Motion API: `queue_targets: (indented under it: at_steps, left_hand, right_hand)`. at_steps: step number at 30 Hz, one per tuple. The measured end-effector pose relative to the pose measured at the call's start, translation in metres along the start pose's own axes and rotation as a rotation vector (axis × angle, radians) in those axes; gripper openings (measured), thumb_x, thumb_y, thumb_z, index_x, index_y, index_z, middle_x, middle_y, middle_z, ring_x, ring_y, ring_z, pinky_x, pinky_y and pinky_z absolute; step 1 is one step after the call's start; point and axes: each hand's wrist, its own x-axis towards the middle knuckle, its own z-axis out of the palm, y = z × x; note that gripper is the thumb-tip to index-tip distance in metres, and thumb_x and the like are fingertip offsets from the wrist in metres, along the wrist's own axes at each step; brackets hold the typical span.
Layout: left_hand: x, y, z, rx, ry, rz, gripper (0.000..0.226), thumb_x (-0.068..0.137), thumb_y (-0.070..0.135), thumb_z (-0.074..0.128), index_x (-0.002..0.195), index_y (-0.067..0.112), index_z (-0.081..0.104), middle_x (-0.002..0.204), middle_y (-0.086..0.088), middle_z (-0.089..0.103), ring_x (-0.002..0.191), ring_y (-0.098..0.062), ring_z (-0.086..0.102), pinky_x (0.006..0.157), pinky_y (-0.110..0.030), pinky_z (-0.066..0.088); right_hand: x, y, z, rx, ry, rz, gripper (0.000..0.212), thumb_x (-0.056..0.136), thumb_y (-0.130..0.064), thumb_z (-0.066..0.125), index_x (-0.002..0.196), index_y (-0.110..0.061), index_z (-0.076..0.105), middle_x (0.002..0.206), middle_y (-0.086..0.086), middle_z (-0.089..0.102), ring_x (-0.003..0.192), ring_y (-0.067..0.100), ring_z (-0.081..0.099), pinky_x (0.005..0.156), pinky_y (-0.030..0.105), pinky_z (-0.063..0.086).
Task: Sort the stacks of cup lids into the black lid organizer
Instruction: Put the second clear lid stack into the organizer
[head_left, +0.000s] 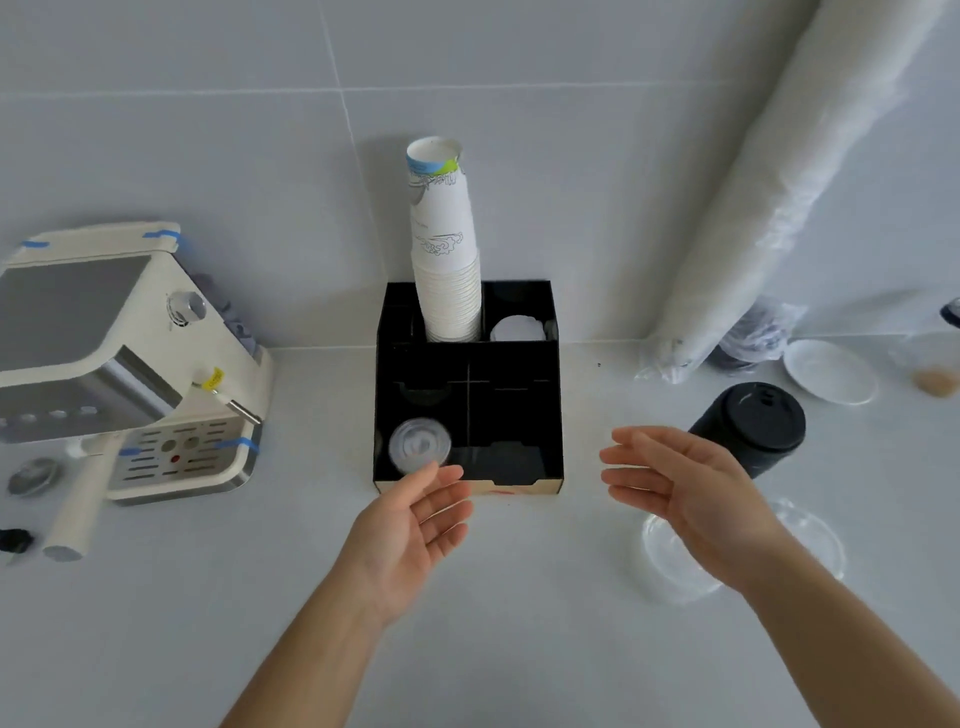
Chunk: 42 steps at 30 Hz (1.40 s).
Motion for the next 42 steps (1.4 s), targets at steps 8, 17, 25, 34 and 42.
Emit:
queue_targets:
  at_steps: [8, 17, 25, 34, 42]
  left_hand:
    - [0.012, -0.044, 0.05, 0.048, -0.053, -0.119, 0.028, 0.094, 0.028, 0.056, 0.101, 0.006, 0.071, 0.093, -0.01, 0.075, 0.085, -0.023, 0.069, 0.077, -0.034, 0.053]
    - [0.039, -0.105, 0.098, 0.169, -0.015, -0.234, 0.025, 0.094, 0.026, 0.058, 0.105, 0.006, 0.068, 0.102, -0.013, 0.073, 0.091, -0.025, 0.069, 0.077, -0.034, 0.052]
    - [0.058, -0.142, 0.14, 0.522, -0.057, -0.205, 0.039, 0.09, 0.031, 0.065, 0.126, 0.017, 0.057, 0.128, 0.0, 0.058, 0.128, -0.02, 0.05, 0.11, -0.039, 0.038]
    - [0.064, -0.157, 0.17, 0.612, -0.103, -0.188, 0.028, 0.093, 0.017, 0.058, 0.12, 0.022, 0.062, 0.102, 0.011, 0.067, 0.089, 0.0, 0.059, 0.065, -0.016, 0.044]
    - [0.07, -0.155, 0.168, 0.564, -0.103, -0.198, 0.027, 0.09, 0.013, 0.056, 0.114, 0.018, 0.067, 0.113, -0.003, 0.069, 0.103, -0.014, 0.062, 0.082, -0.028, 0.051]
  right_hand:
    - [-0.039, 0.019, -0.102, 0.083, 0.165, 0.003, 0.071, 0.053, -0.049, 0.088, 0.106, -0.004, 0.074, 0.105, 0.019, 0.078, 0.095, 0.03, 0.076, 0.074, 0.03, 0.064]
    - [-0.044, 0.07, -0.151, 0.147, 0.311, 0.223, 0.019, 0.098, -0.016, 0.059, 0.105, -0.005, 0.073, 0.111, 0.015, 0.076, 0.105, 0.031, 0.071, 0.093, 0.045, 0.055]
    - [-0.021, 0.104, -0.144, -0.017, 0.21, 0.311, 0.012, 0.096, -0.027, 0.064, 0.107, -0.026, 0.065, 0.125, 0.002, 0.065, 0.114, 0.018, 0.061, 0.101, 0.04, 0.051]
    - [0.001, 0.126, -0.138, 0.009, 0.139, 0.456, 0.066, 0.085, -0.039, 0.075, 0.143, -0.019, 0.051, 0.135, 0.0, 0.06, 0.122, 0.021, 0.056, 0.098, 0.039, 0.049]
    - [0.007, 0.134, -0.14, 0.111, 0.181, 0.497, 0.058, 0.086, -0.025, 0.076, 0.139, -0.014, 0.054, 0.132, 0.004, 0.062, 0.123, 0.024, 0.057, 0.105, 0.045, 0.047]
